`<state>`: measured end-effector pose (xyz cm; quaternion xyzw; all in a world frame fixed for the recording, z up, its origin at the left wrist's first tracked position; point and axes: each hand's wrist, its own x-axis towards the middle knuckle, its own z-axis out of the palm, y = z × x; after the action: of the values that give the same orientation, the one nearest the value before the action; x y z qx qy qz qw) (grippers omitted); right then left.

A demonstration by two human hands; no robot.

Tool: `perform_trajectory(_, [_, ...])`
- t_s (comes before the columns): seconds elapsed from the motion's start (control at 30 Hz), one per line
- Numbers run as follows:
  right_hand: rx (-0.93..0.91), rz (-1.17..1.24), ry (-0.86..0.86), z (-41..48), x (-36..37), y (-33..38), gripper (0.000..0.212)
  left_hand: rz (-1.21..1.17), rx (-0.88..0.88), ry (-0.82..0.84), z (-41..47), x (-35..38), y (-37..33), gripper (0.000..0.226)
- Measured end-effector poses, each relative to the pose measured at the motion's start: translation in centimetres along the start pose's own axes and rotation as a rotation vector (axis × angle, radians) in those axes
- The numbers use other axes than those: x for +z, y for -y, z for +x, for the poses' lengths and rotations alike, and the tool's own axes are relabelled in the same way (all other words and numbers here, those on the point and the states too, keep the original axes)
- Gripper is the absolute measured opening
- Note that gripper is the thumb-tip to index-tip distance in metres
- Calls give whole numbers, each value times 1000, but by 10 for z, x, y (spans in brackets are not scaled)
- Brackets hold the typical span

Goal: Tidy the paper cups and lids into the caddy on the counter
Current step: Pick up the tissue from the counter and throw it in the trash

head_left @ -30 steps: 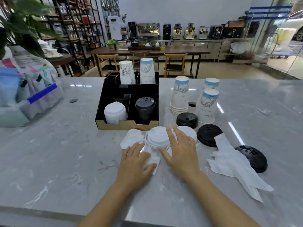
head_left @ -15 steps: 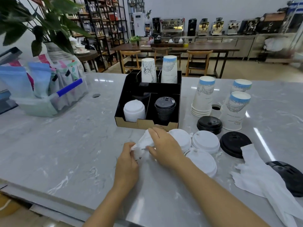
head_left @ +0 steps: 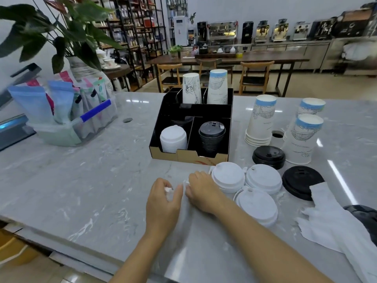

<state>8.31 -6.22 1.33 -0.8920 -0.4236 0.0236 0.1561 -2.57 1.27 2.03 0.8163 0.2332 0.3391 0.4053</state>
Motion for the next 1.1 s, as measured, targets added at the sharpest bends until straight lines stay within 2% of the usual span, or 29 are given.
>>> perform_trajectory(0.03, [11,92,-24,-5,-4,0,9,8,10,-14,0,4,-5,31])
perform_trajectory(0.1, [80,264,-61,-17,-17,-2,25,13,25,-34,0,13,-16,41])
perform_trajectory(0.13, [95,313,-89,-25,-25,-5,25,-3,30,-26,-1,19,-22,43])
perform_trajectory(0.23, [67,353,-356,-52,-49,-15,6,-79,44,47,-5,36,-40,40])
perform_trajectory(0.3, [128,283,-545,-71,-62,-29,31,-131,59,94,-10,49,-53,38])
perform_trajectory(0.33, [181,255,-582,-81,-69,-37,36,-150,71,117,-13,56,-59,37])
perform_trajectory(0.43, [408,199,-574,-113,-82,-66,33,-184,130,195,-25,76,-79,36])
perform_trajectory(0.57, [649,6,-552,-159,-86,-100,46,-179,185,305,-42,104,-100,35])
perform_trajectory(0.7, [842,-68,-440,-199,-85,-128,55,-74,230,485,-61,130,-113,19])
perform_trajectory(0.8, [921,-43,-360,-222,-84,-138,61,14,247,633,-79,143,-120,19])
perform_trajectory(0.97, [975,45,-278,-247,-77,-142,80,271,355,834,-96,161,-124,53])
perform_trajectory(1.03, [969,50,-272,-253,-73,-143,78,318,374,866,-98,167,-123,53])
perform_trajectory(1.1, [950,55,-278,-257,-72,-144,65,325,390,856,-98,170,-122,42])
